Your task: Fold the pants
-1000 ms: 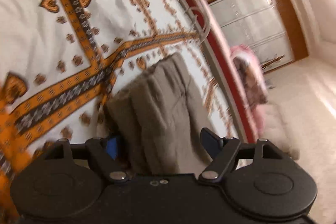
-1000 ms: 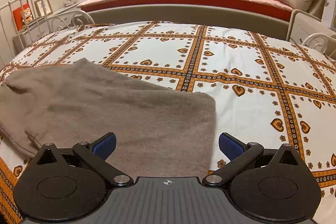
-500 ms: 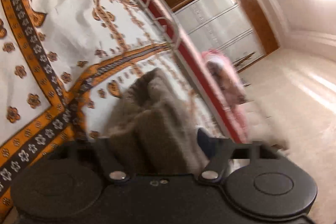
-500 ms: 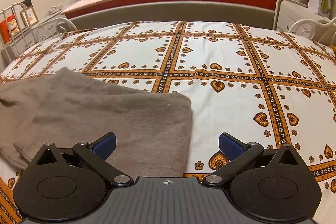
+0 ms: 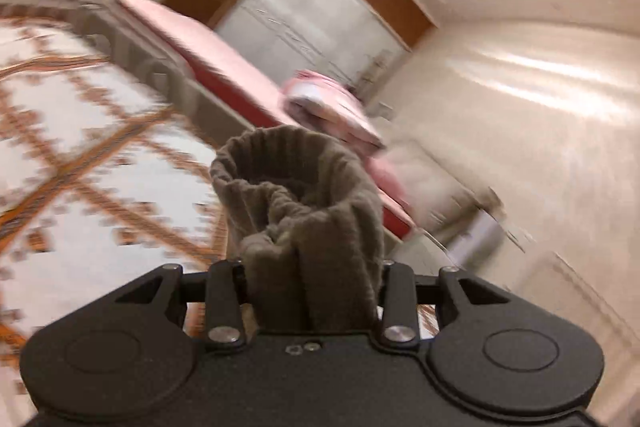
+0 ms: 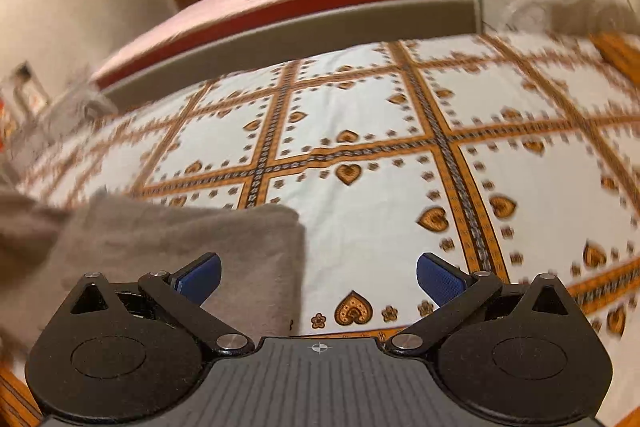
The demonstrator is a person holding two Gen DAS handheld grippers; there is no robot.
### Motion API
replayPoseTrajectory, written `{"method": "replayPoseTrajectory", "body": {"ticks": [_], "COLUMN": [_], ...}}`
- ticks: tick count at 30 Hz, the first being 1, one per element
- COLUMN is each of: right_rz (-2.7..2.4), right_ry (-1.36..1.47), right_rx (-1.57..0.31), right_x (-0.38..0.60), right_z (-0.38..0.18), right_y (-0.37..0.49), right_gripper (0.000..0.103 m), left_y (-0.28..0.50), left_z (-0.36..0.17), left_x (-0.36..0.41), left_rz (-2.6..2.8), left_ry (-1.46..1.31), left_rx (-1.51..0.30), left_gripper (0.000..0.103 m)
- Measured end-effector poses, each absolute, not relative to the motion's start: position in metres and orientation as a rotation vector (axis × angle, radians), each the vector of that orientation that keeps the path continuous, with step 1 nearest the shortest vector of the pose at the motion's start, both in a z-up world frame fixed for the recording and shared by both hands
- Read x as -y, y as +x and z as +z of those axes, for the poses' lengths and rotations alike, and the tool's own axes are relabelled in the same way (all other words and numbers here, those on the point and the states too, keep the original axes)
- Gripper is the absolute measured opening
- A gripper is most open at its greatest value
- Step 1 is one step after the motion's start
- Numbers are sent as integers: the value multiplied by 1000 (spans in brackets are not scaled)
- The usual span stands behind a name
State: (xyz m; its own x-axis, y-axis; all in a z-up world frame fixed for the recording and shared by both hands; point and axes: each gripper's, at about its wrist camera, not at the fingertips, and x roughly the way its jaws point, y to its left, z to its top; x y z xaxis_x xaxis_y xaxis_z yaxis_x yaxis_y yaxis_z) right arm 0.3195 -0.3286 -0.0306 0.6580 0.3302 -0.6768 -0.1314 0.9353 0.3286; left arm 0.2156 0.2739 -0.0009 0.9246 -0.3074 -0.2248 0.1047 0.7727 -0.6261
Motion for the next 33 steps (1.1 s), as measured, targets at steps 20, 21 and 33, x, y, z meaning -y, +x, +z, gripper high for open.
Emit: {"method": "replayPoseTrajectory", "body": {"ticks": [20,21,33], "right_rz": [173,174,181], "right_ry": [525,529,532], "right_rx": [-833,-836,-844], "right_x": [406,407,399], "right_z": [-39,-40,-40], "right_y": [304,304,304], "right_gripper": [103,103,103], "left_y": [332,333,326], "left_z": [-22,-28,-53], "left_x": [2,16,44], "left_rz": [-614,-621,-648], "left_ry": [-434,-411,-409], "left_rx": [-555,-583,-686], "left_gripper": [27,27,64]}}
